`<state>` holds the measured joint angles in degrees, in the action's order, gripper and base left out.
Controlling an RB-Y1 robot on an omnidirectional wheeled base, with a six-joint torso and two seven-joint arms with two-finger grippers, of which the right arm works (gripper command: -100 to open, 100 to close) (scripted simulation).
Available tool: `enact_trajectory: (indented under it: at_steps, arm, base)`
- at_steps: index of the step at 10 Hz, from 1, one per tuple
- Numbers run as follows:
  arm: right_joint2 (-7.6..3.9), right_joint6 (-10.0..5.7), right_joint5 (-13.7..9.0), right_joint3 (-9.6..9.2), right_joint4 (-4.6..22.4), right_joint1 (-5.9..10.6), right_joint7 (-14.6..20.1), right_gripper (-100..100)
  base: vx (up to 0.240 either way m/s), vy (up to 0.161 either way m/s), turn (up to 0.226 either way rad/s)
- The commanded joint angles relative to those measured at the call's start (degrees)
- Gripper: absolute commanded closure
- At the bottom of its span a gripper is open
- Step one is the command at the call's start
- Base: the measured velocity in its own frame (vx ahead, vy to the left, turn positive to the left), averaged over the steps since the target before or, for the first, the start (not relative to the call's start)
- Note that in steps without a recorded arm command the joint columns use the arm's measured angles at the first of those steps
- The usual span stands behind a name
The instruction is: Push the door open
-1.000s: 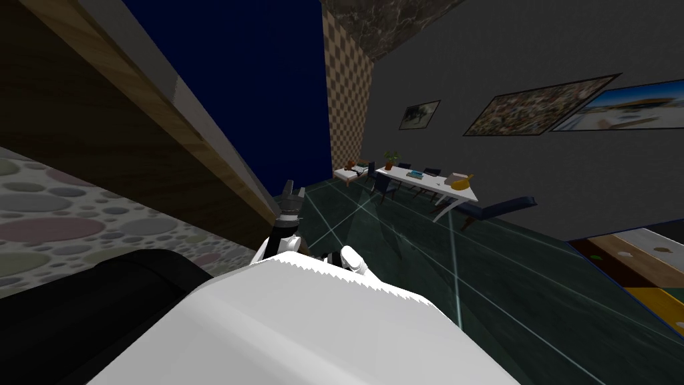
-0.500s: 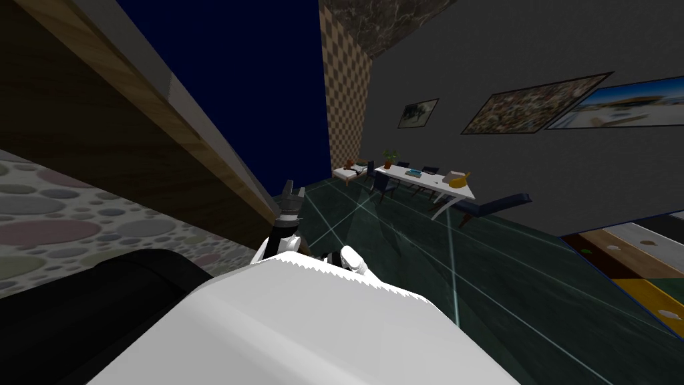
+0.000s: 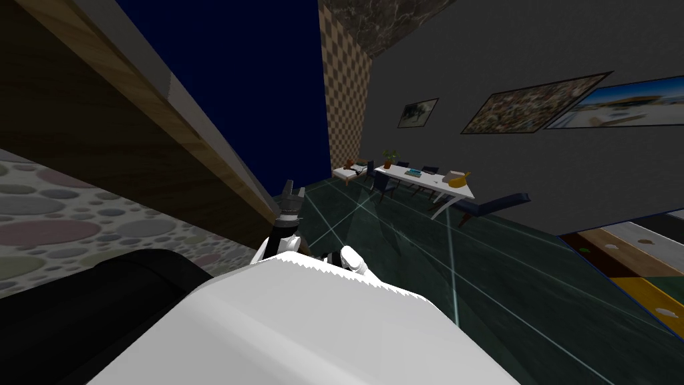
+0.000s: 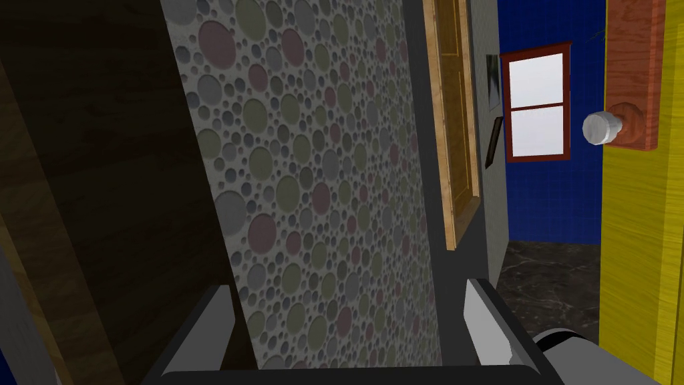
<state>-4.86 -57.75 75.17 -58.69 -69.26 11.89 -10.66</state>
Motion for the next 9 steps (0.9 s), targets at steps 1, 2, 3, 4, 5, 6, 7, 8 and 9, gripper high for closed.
enact_trajectory:
  at_steps: [1,2,3,4,5,6,7,8,9]
  arm:
    - [0.00,0.00,0.00,0.00,0.00,0.00,0.00,-100]
    - [0.00,0.00,0.00,0.00,0.00,0.00,0.00,-100]
    - [0.00,0.00,0.00,0.00,0.00,0.00,0.00,-100]
    - [-0.03,0.18,0.19,-0.18,-0.15,-0.03,0.30,-100]
    - [-0.03,0.18,0.19,-0.18,-0.15,-0.03,0.30,-100]
    - [-0.03,0.24,0.24,-0.23,-0.20,-0.04,0.40,-100]
    - [-0.03,0.24,0.24,-0.23,-0.20,-0.04,0.40,-100]
    - [-0.03,0.24,0.24,-0.23,-0.20,-0.04,0.40,-100]
    - [-0.03,0.29,0.30,-0.29,-0.24,-0.04,0.49,-100]
  base:
    - [0.000,0.000,0.000]
    - [0.000,0.000,0.000]
    - [0.000,0.000,0.000]
    - [-0.009,0.000,-0.002]
    - [-0.021,0.001,-0.004]
    - [-0.031,0.001,-0.006]
    - [-0.045,0.001,-0.005]
    - [-0.051,0.000,-0.004]
    - [-0.057,0.001,0.005]
